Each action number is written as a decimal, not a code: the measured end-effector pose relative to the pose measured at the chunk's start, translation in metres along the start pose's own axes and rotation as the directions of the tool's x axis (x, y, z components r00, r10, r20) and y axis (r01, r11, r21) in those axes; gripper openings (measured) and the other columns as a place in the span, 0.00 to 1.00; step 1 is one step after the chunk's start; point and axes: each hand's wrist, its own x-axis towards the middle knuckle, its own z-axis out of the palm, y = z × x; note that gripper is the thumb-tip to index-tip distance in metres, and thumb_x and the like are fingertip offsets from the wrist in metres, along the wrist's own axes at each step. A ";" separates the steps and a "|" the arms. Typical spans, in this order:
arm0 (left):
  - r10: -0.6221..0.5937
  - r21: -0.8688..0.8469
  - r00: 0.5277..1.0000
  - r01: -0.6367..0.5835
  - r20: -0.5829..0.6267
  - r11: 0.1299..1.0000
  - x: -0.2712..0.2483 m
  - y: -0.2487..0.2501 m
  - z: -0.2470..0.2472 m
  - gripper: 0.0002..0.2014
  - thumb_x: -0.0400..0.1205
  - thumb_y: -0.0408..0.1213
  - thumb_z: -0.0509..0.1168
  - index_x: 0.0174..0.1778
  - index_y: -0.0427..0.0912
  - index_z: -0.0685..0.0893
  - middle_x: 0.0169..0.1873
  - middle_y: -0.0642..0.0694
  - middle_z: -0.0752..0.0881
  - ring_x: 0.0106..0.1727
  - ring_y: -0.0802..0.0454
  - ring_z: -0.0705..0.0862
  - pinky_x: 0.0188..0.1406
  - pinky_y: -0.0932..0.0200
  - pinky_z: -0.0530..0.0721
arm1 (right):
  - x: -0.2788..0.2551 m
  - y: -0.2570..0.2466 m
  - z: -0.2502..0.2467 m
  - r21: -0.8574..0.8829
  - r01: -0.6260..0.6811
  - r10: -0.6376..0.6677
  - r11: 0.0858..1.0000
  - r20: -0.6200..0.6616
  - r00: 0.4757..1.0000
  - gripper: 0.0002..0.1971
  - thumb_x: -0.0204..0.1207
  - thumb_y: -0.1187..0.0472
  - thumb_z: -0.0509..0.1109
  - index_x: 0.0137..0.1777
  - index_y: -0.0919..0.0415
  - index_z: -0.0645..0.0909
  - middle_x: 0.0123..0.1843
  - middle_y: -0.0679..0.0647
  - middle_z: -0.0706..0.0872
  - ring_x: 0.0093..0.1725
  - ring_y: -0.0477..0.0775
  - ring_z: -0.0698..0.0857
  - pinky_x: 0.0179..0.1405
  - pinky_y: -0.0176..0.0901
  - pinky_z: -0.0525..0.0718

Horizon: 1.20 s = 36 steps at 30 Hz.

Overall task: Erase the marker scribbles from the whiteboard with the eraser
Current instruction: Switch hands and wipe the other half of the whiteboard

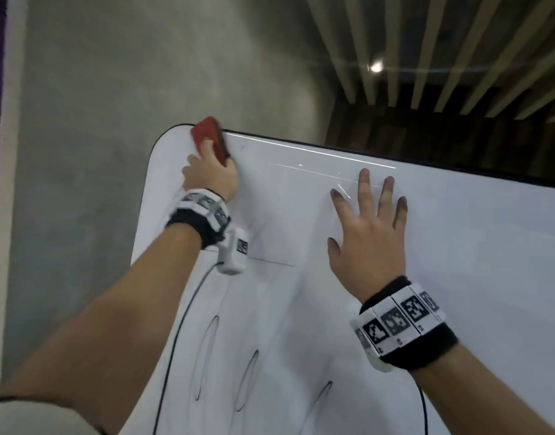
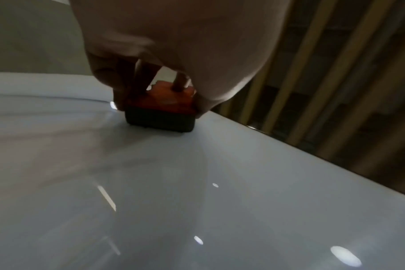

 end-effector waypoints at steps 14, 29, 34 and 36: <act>0.093 0.059 0.993 -0.088 -0.077 0.994 -0.032 -0.014 0.024 0.29 0.89 0.48 0.59 0.86 0.44 0.63 0.68 0.30 0.75 0.66 0.29 0.76 0.62 0.37 0.78 | -0.014 0.004 0.003 -0.020 -0.018 0.018 1.000 0.037 0.999 0.40 0.76 0.48 0.75 0.87 0.50 0.64 0.92 0.61 0.49 0.90 0.71 0.50 0.86 0.73 0.52; -0.172 0.132 0.985 0.169 0.010 0.977 0.012 -0.144 0.008 0.33 0.88 0.48 0.60 0.89 0.48 0.57 0.70 0.25 0.75 0.70 0.25 0.76 0.68 0.35 0.76 | -0.023 -0.040 0.018 0.025 0.011 -0.014 1.000 0.100 0.995 0.38 0.75 0.48 0.76 0.85 0.51 0.68 0.92 0.60 0.49 0.89 0.74 0.47 0.85 0.77 0.52; 0.411 0.175 0.912 -0.404 0.000 0.898 -0.040 -0.119 0.023 0.32 0.88 0.46 0.61 0.88 0.45 0.61 0.58 0.29 0.78 0.53 0.31 0.77 0.52 0.38 0.79 | -0.025 -0.044 0.028 0.056 0.001 -0.004 0.998 0.052 0.999 0.38 0.77 0.46 0.74 0.86 0.53 0.67 0.92 0.60 0.49 0.89 0.74 0.47 0.85 0.77 0.51; 0.263 0.199 0.965 -0.257 -0.002 0.946 -0.017 -0.138 0.021 0.32 0.89 0.48 0.59 0.89 0.48 0.57 0.63 0.27 0.76 0.60 0.29 0.77 0.60 0.36 0.78 | -0.027 -0.041 0.032 0.059 0.014 -0.016 0.998 0.041 0.999 0.38 0.78 0.46 0.73 0.86 0.52 0.66 0.92 0.60 0.49 0.89 0.73 0.47 0.86 0.77 0.50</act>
